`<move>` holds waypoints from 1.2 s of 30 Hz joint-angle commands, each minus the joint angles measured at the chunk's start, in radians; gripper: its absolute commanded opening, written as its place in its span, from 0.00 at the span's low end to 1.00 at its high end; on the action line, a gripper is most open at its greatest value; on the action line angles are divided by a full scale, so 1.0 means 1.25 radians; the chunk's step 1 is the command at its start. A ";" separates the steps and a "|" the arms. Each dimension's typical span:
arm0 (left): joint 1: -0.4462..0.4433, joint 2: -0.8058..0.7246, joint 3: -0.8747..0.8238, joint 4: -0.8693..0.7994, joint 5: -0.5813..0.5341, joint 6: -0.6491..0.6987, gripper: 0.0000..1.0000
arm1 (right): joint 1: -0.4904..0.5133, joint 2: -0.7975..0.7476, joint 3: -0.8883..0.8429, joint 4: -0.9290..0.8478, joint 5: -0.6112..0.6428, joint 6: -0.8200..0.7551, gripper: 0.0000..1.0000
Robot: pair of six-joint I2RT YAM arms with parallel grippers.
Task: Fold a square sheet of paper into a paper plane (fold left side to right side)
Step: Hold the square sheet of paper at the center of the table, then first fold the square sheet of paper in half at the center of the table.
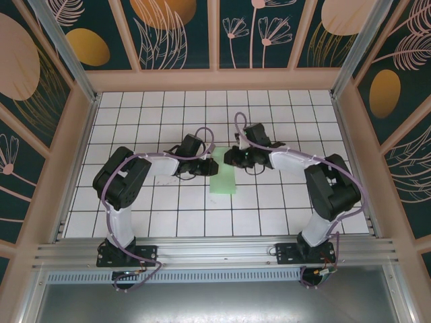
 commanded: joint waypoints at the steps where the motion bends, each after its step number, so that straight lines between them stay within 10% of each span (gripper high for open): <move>1: -0.008 0.018 -0.016 0.000 -0.015 -0.005 0.15 | 0.025 0.045 -0.027 -0.016 -0.030 0.035 0.17; 36: 0.018 0.044 0.081 -0.018 -0.021 -0.015 0.19 | 0.032 0.054 -0.083 -0.106 0.089 -0.001 0.12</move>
